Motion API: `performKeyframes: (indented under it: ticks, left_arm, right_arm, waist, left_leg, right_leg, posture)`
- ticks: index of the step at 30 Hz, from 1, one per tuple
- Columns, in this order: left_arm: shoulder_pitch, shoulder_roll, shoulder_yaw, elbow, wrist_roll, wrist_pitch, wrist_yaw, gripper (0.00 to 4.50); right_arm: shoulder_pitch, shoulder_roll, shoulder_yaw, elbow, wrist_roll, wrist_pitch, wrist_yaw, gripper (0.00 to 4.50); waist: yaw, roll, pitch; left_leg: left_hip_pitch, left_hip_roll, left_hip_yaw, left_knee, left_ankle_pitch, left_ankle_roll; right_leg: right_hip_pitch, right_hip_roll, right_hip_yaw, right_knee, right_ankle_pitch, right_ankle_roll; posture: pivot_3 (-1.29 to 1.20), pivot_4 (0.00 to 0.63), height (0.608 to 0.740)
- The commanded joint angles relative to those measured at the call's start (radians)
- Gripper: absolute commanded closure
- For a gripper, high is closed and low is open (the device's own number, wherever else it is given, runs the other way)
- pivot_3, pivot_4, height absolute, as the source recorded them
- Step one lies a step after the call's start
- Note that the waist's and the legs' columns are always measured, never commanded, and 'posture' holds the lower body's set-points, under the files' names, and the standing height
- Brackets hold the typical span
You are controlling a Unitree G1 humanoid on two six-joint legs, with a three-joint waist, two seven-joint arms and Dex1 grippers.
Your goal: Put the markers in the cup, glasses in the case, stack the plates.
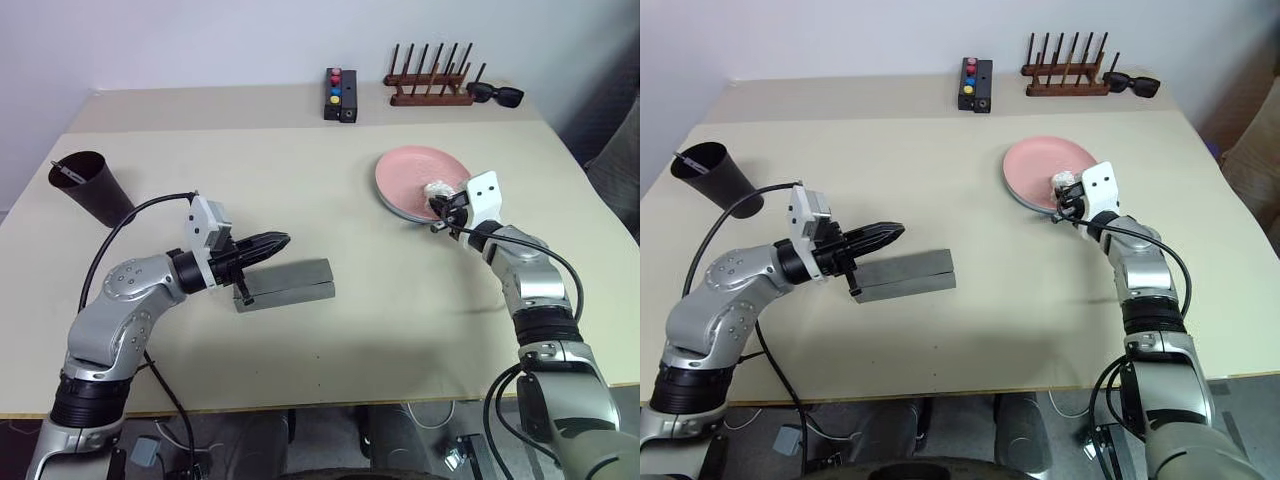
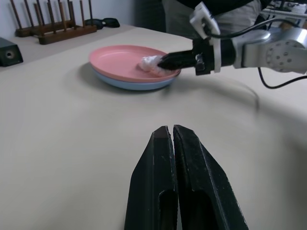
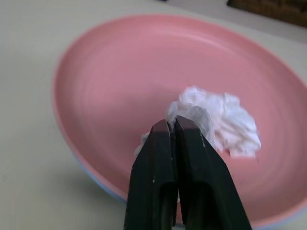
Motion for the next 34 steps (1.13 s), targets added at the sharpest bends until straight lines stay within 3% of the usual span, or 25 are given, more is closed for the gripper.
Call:
performKeyframes:
  ticks: [1, 5, 10, 16, 26, 34]
  left_arm:
    - [0.017, 0.008, 0.052, -0.039, -0.022, -0.014, 0.012, 4.44]
    - [0.026, 0.005, 0.068, -0.034, -0.012, -0.02, 0.027, 4.44]
    - [0.102, 0.057, 0.221, 0.003, -0.001, -0.055, 0.047, 4.44]
    - [0.286, 0.091, 0.352, 0.009, 0.061, -0.13, 0.066, 4.44]
    - [0.506, 0.065, 0.458, 0.011, 0.062, -0.179, 0.07, 4.44]
    - [0.547, 0.038, 0.46, 0.013, 0.069, -0.21, 0.093, 4.44]
  right_arm:
    - [-0.021, -0.029, -0.036, -0.042, 0.014, -0.056, 0.022, 2.81]
    - [0.008, -0.064, -0.059, -0.083, 0.033, -0.075, 0.056, 2.81]
    - [0.153, -0.156, -0.113, -0.307, 0.175, -0.022, 0.277, 2.81]
    - [0.301, -0.268, -0.162, -0.4, 0.293, 0.064, 0.484, 2.81]
    - [0.326, -0.3, -0.18, -0.305, 0.289, 0.048, 0.558, 2.81]
    - [0.301, -0.303, -0.165, -0.242, 0.268, 0.017, 0.585, 2.81]
  waist:
    - [0.0, 0.0, 0.0]
    - [0.003, 0.0, 0.0]
    - [0.007, 0.0, 0.0]
    - [0.002, 0.001, 0.0]
    - [0.008, 0.0, 0.0]
    - [0.009, 0.0, 0.0]
  left_leg:
    - [0.0, 0.0, 0.0, 0.0, 0.0, 0.0]
    - [0.0, 0.0, 0.0, 0.001, 0.0, 0.0]
    - [0.0, 0.0, 0.0, 0.0, 0.0, 0.0]
    - [0.001, 0.001, 0.001, 0.001, 0.0, 0.0]
    - [0.001, 0.001, 0.001, 0.0, 0.0, 0.0]
    - [0.001, 0.001, 0.001, 0.001, 0.0, 0.0]
  right_leg:
    - [0.0, 0.0, 0.0, 0.0, 0.0, 0.0]
    - [0.0, 0.0, 0.0, 0.001, 0.0, 0.0]
    - [0.0, 0.0, 0.0, 0.0, 0.0, 0.001]
    - [0.001, 0.0, 0.0, 0.0, -0.002, -0.003]
    - [0.001, -0.001, 0.0, -0.001, -0.002, -0.004]
    - [0.001, -0.001, 0.0, -0.001, -0.002, -0.004]
  posture:
    - [0.0, 0.15, 0.734]
    - [0.0, 0.15, 0.734]
    - [0.0, 0.15, 0.734]
    - [0.0, 0.15, 0.734]
    - [0.0, 0.15, 0.734]
    - [0.0, 0.15, 0.734]
